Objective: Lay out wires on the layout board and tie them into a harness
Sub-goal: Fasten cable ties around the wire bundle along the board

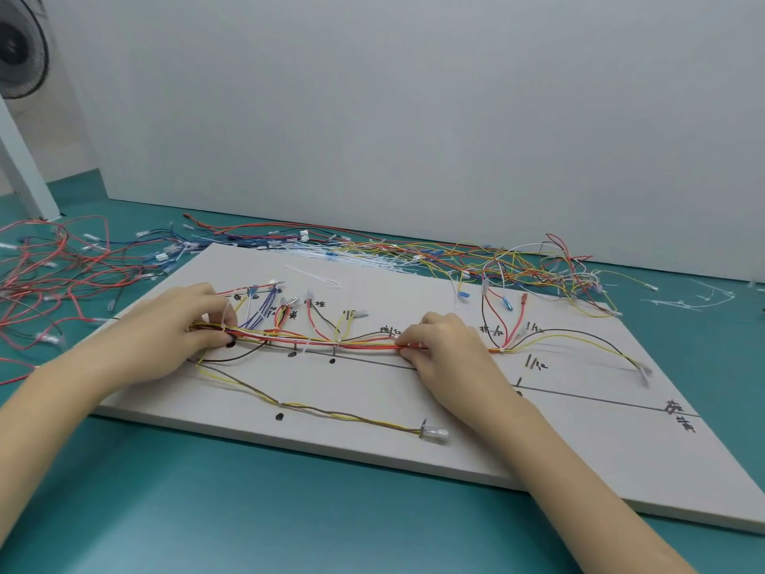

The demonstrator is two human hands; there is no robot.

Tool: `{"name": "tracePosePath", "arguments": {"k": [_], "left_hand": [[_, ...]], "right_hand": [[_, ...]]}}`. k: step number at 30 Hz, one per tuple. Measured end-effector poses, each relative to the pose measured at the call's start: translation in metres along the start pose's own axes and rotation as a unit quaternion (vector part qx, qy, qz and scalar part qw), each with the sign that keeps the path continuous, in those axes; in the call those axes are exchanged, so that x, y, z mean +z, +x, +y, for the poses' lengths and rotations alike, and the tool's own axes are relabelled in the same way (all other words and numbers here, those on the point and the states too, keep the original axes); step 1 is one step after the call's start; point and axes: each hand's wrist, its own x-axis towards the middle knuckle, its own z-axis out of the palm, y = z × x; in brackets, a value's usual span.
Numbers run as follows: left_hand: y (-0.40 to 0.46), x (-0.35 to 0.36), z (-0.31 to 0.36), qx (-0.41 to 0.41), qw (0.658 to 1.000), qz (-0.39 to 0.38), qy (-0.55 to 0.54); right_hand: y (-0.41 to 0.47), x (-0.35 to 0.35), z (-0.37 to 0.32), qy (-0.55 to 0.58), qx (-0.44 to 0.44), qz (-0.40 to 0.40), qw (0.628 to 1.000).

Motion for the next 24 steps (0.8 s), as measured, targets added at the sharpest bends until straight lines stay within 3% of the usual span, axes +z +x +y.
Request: {"name": "tracePosePath", "arguments": {"k": [4,7,13,16,19,22,24], "left_hand": [[0.001,-0.001,0.001,0.009,0.999,0.016,-0.028],[0.0,0.0,0.003,0.01,0.999,0.029,-0.012],[0.0,-0.004,0.005,-0.004,0.997,0.035,-0.071],[0.008,-0.025,0.006,-0.017,0.987,0.097,-0.127],[0.021,-0.041,0.017,-0.027,0.984,0.133,-0.116],[0.036,-0.049,0.044,0.006,0.972,0.211,-0.101],[0.044,-0.053,0.066,0.041,0.959,0.256,-0.113]], "right_hand": [[0.004,-0.011,-0.002,0.118,0.003,0.112,0.987],[0.006,-0.013,-0.008,0.107,-0.028,0.169,0.979],[0.001,-0.008,-0.002,0.103,-0.015,0.123,0.987],[0.002,-0.004,-0.007,0.123,-0.022,0.096,0.988],[0.007,-0.004,-0.014,0.108,-0.024,0.11,0.988],[0.009,-0.01,-0.011,0.073,-0.013,0.125,0.989],[0.008,-0.019,-0.007,0.111,0.007,0.123,0.986]]}}
